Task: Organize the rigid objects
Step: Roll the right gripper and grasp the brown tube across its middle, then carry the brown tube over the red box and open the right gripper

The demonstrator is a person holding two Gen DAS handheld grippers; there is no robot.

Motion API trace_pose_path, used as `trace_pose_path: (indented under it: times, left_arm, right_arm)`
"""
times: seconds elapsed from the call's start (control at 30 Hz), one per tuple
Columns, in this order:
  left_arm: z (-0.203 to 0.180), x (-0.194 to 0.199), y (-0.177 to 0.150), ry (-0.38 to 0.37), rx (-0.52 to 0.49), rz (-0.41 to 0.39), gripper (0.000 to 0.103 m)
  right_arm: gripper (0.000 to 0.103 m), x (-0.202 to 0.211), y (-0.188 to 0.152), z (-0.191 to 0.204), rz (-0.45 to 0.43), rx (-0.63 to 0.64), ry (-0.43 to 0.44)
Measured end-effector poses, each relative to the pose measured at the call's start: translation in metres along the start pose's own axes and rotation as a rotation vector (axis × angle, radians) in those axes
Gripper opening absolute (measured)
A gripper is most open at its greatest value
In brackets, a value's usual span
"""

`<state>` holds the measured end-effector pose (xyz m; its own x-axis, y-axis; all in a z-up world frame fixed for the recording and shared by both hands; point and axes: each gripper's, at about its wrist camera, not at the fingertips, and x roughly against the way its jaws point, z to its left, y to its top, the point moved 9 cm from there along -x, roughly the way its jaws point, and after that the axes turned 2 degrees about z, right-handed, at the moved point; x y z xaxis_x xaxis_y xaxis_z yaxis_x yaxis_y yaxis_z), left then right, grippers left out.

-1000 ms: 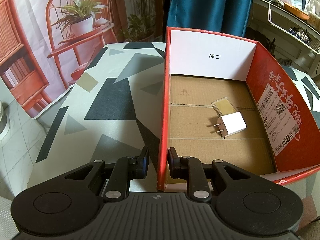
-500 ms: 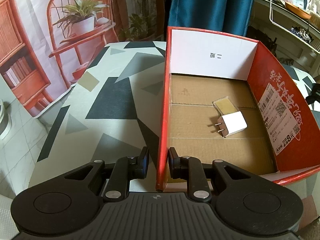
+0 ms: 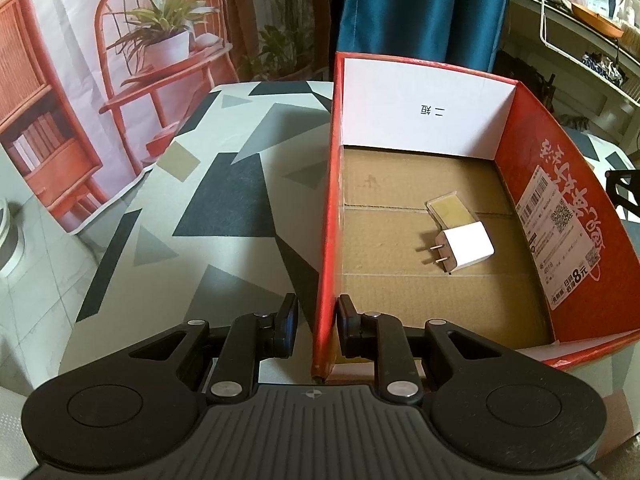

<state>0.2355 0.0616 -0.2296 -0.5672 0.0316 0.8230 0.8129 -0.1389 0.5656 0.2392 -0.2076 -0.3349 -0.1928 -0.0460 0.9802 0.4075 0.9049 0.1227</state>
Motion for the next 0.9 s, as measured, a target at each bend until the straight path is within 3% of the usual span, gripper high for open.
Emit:
trace_pose_path:
  times: [0.43,0.6,0.9]
  left_arm:
    - [-0.002,0.0,0.001,0.01,-0.011,0.003,0.023]
    - [-0.002,0.0,0.001,0.01,-0.011,0.003,0.023]
    - [-0.002,0.0,0.001,0.01,-0.018,0.002,0.023]
  right_arm:
    - [0.102,-0.014,0.004,-0.01,-0.021,-0.041,0.063]
    - [0.099,-0.02,0.002,-0.021,-0.023,-0.114,0.096]
    - [0.099,0.01,0.004,-0.04,-0.179,-0.268,0.034]
